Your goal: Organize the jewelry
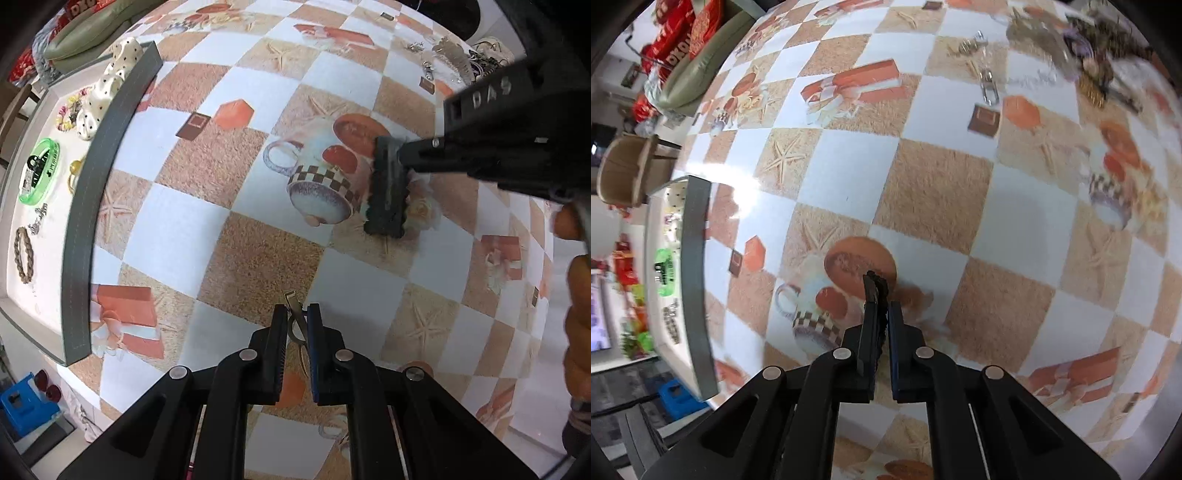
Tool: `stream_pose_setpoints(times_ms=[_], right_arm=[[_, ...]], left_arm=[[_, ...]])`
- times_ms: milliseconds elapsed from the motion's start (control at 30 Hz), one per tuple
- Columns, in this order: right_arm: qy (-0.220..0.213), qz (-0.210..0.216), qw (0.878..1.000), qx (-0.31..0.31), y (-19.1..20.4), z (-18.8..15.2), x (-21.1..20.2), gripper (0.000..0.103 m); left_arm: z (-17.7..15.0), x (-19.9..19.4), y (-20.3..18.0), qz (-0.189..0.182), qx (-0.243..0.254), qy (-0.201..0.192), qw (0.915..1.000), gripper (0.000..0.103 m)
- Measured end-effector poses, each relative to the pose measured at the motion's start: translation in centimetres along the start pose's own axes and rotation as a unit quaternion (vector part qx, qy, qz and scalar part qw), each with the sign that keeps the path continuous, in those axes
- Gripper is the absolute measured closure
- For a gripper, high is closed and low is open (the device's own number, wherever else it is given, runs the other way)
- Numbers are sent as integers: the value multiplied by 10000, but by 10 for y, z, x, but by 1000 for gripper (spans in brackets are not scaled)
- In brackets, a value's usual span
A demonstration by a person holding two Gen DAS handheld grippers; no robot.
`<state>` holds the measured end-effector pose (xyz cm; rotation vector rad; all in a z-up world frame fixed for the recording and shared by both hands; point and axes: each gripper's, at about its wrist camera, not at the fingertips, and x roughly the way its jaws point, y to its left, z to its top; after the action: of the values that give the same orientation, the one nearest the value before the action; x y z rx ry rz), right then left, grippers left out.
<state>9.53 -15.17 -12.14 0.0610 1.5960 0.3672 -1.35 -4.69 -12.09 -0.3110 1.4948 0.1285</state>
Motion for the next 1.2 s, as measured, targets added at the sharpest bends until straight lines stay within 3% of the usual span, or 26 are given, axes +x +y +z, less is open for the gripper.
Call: stream_pose_setpoints(times_ms=[67, 133, 167, 267, 367, 400, 433, 467, 500, 633, 833, 1033, 1200], right_arm=[[24, 11, 10000, 96, -8, -2, 1, 91], [115, -92, 9998, 138, -6, -2, 9, 46], [116, -146, 9998, 117, 2, -2, 13, 43], [212, -330, 9992, 41, 3, -8, 17, 43], [162, -821, 9964, -103, 19, -11, 23, 43], [179, -1061, 9939, -228, 27, -12, 26, 46], [157, -1412, 9887, -482, 37, -14, 29, 58], [78, -1486, 9865, -678, 44, -15, 29, 68], [68, -1463, 9863, -761, 47, -16, 28, 71], [146, -1137, 9915, -613, 36, -16, 21, 72], [-44, -125, 9996, -253, 0, -17, -11, 72], [-73, 366, 9993, 65, -27, -35, -35, 72], [-146, 631, 9978, 173, -28, -50, -47, 72]], left_arm=[[1, -5, 3, -2, -19, -12, 10000, 88], [0, -9, 5, 26, -19, -39, 10000, 88], [-5, -13, 3, 35, -24, -52, 10000, 88], [-5, -19, 6, 56, -48, -73, 9999, 88], [-10, -26, 14, 89, -41, -73, 9999, 88], [-12, -28, 17, 97, -41, -72, 9999, 88], [-14, -31, 20, 102, -49, -73, 9999, 88], [-14, -34, 22, 98, -66, -81, 9999, 88], [-15, -38, 25, 81, -81, -98, 9999, 88], [-13, -55, 35, -20, -85, -215, 9997, 88], [-22, -73, 39, -75, 34, -349, 9994, 88], [-27, -85, 41, -28, 153, -439, 9989, 88], [-26, -101, 44, -3, 177, -611, 9980, 88]])
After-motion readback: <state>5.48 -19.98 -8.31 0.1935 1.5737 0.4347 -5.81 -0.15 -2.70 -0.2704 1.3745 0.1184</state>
